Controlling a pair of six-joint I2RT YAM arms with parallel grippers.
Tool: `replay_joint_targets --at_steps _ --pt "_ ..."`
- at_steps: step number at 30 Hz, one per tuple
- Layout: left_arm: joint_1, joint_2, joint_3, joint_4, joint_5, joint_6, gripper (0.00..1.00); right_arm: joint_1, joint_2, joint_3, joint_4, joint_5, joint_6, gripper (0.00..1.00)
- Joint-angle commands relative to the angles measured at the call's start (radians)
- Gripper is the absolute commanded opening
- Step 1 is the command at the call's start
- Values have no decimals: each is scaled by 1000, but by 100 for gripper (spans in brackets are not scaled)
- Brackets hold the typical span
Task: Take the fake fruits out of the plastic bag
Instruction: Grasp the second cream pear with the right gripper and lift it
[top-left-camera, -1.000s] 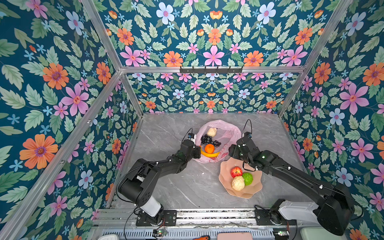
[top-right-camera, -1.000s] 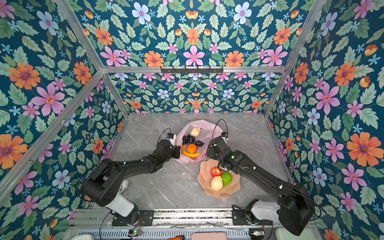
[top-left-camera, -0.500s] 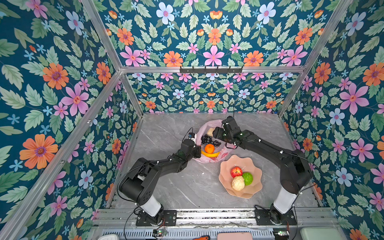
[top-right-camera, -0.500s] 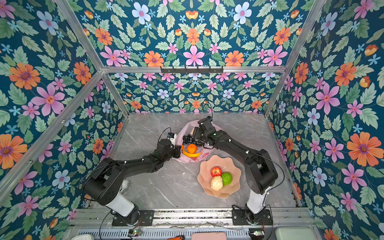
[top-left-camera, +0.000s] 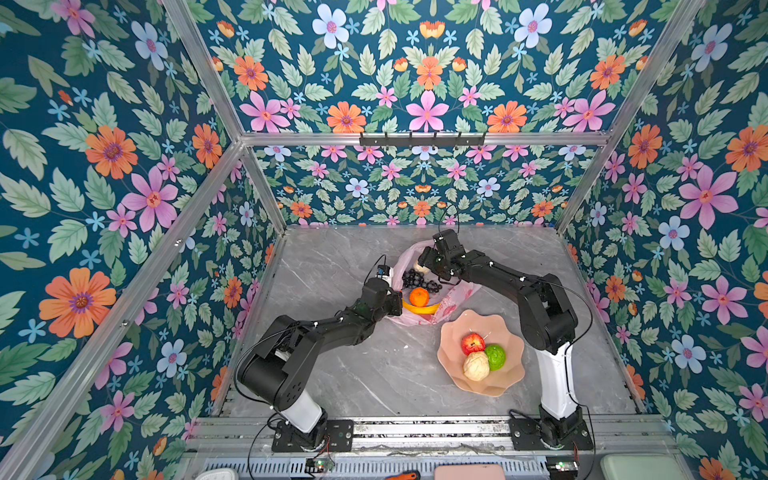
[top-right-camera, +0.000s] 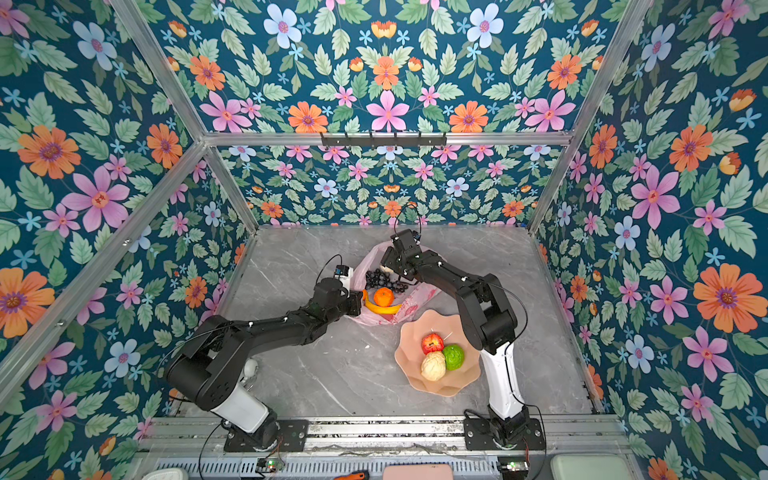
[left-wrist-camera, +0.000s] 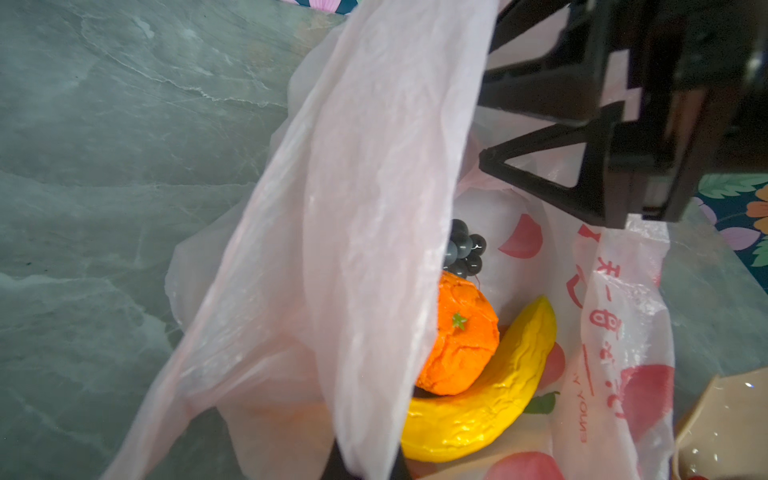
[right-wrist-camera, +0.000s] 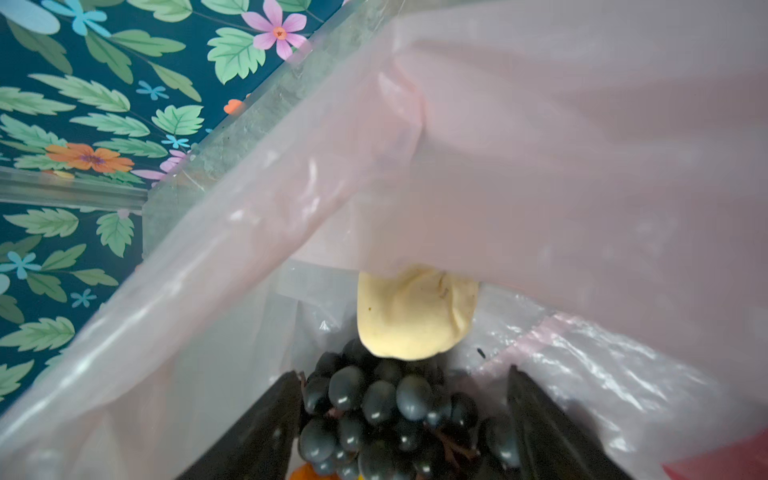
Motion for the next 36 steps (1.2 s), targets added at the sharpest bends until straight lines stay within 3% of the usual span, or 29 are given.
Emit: replay_joint_targets --at_steps 1,24,36 --pt "1 -2 2 3 -1 4 0 -6 28 33 14 -7 29 79" --pt "2 -9 -4 7 -2 2 0 -20 212 245 -112 -5 74 78" --pt "1 -7 -3 6 -3 1 0 -20 229 257 -109 -24 74 68"
